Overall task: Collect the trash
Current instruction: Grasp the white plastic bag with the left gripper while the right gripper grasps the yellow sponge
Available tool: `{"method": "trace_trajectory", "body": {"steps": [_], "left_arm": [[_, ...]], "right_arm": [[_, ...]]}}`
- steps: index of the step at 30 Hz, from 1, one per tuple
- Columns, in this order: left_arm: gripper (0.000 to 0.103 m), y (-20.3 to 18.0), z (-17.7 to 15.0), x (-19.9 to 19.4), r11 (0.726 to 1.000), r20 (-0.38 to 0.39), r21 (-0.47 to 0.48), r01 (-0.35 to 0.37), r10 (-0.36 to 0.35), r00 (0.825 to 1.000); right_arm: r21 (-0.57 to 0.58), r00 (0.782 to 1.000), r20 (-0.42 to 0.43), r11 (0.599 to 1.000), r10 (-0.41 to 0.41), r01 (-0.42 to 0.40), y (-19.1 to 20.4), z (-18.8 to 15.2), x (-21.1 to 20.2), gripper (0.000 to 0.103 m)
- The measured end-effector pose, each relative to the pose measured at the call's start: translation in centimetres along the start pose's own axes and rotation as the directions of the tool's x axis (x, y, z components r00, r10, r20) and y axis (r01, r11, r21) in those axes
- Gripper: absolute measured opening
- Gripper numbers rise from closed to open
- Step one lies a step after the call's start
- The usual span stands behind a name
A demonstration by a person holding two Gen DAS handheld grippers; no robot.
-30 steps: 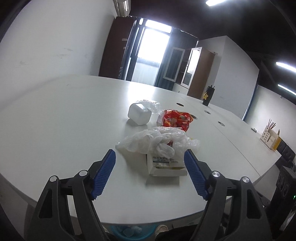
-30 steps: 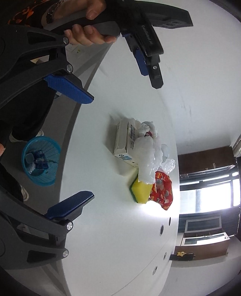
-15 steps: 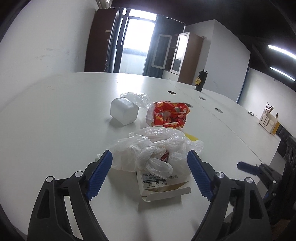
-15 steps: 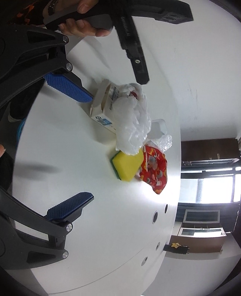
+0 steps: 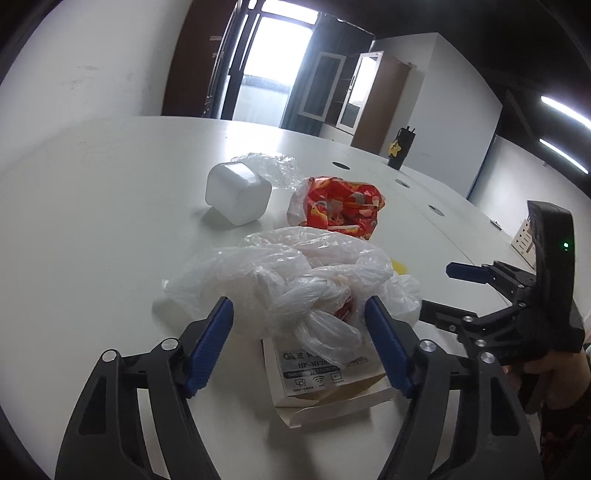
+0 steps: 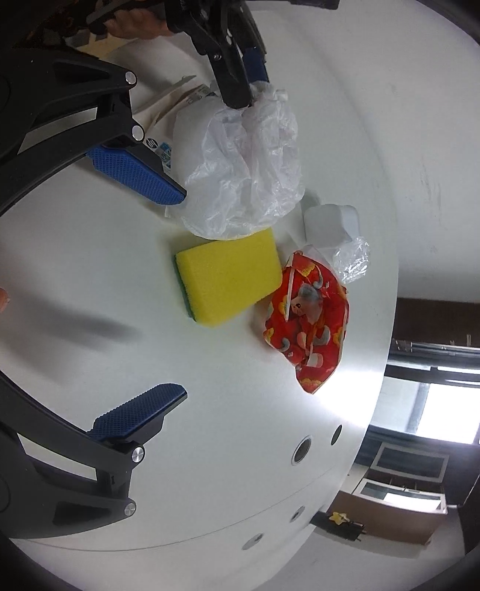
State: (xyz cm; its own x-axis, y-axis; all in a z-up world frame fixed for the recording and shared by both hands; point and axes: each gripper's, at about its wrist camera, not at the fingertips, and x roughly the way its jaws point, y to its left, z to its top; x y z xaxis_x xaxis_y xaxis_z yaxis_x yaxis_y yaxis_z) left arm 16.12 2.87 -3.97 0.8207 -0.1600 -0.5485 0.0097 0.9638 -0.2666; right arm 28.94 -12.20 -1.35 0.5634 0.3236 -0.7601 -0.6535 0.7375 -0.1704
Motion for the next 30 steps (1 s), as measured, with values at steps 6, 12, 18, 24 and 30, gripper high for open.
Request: {"method": "trace_trajectory", "body": {"steps": [6,12,18,24,30], "left_arm": [[0.037,0.9,0.1,-0.7,1.0,0.043,-0.026,-0.009,0.01,0.999],[0.032,2.2,1.0,-2.4,0.999,0.101,-0.052,-0.013,0.018,0.995],[0.031,3.4,1.8,-4.2,0.996,0.148,-0.083,-0.014,0.027,0.989],[0.031,3.8,2.3,-5.4,0.995,0.172,-0.102,-0.008,0.026,0.985],[0.031,3.0,2.2,-6.6,0.996,0.197,-0.087,-0.011,0.028,0.98]], "right_arm": [[0.001,0.998,-0.03,0.999,0.049,-0.049,-0.1,0.9,2.3,0.093],[-0.007,0.995,-0.052,0.996,0.088,-0.089,0.5,2.4,3.8,0.093],[0.034,0.99,-0.108,0.995,0.094,-0.091,0.5,2.8,5.6,0.061],[0.051,0.992,-0.104,0.997,0.064,-0.059,0.7,2.2,5.2,0.051],[0.072,0.999,-0.04,0.997,0.034,-0.031,1.0,1.0,1.6,0.049]]}}
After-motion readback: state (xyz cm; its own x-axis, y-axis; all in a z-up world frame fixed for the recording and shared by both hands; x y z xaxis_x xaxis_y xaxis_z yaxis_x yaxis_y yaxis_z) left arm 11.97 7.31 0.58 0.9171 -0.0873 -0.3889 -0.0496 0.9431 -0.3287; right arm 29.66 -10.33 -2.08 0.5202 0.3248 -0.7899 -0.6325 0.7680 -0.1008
